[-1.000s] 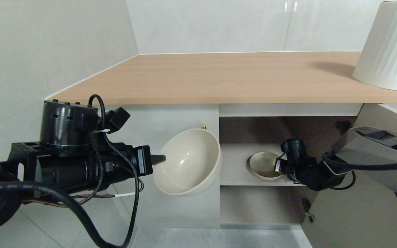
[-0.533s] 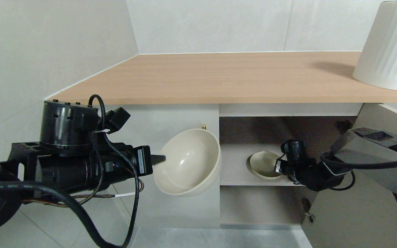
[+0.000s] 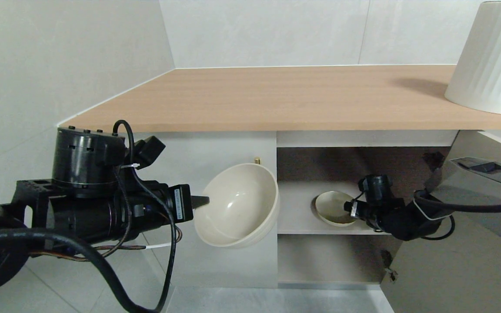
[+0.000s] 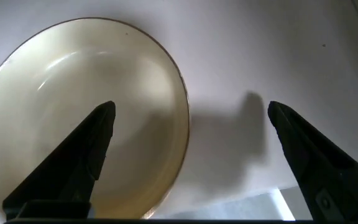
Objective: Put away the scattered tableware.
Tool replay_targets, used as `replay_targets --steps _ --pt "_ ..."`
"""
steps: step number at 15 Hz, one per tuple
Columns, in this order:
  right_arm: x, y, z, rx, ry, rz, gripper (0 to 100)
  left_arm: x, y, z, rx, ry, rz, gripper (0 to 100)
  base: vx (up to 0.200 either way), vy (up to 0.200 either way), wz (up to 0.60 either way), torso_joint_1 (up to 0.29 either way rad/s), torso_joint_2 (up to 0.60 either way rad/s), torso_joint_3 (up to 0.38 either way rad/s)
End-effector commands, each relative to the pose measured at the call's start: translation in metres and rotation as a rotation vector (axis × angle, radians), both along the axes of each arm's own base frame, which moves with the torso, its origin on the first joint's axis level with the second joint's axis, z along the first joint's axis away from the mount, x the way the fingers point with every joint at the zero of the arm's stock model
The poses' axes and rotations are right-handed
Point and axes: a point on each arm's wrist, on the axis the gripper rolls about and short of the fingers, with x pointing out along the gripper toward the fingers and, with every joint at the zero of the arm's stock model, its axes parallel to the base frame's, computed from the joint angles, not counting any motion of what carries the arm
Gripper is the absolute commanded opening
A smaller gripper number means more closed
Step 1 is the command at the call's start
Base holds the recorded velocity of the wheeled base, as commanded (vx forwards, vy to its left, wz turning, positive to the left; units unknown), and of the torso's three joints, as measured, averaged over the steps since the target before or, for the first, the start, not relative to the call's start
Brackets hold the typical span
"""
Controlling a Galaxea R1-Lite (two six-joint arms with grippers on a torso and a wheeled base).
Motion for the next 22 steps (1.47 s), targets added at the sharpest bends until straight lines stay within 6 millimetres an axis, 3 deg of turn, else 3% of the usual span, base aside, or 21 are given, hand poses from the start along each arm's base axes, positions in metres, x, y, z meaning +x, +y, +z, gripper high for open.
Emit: replay_targets --steps 1,7,9,12,15,22 --pt "-0.024 0.007 0.034 0.025 -0.029 0.056 100 0.002 -0.004 -0.004 0.011 0.01 -0.018 0 0.0 0.0 0.0 0.0 0.0 0.0" --pt "-0.128 0.044 0.139 0.134 0.026 0.415 100 0.007 -0.049 -0.057 0.171 0.147 -0.112 0 0.0 0.0 0.0 0.0 0.0 0.0" --pt "-0.161 0.058 0.162 0.157 0.048 0.531 100 0.005 -0.059 -0.07 0.225 0.172 -0.131 0 0.0 0.0 0.0 0.0 0.0 0.0" --pt "-0.191 0.065 0.179 0.155 0.07 0.616 100 0.0 -0.069 -0.079 0.264 0.194 -0.16 0 0.0 0.0 0.0 0.0 0.0 0.0" --pt "-0.214 0.077 0.178 0.123 0.142 0.701 100 -0.005 -0.076 -0.083 0.299 0.182 -0.178 0 0.0 0.0 0.0 0.0 0.0 0.0" --pt "-0.207 0.11 0.128 0.025 0.302 0.727 100 -0.007 -0.077 -0.08 0.31 0.164 -0.163 0 0.0 0.0 0.0 0.0 0.0 0.0"
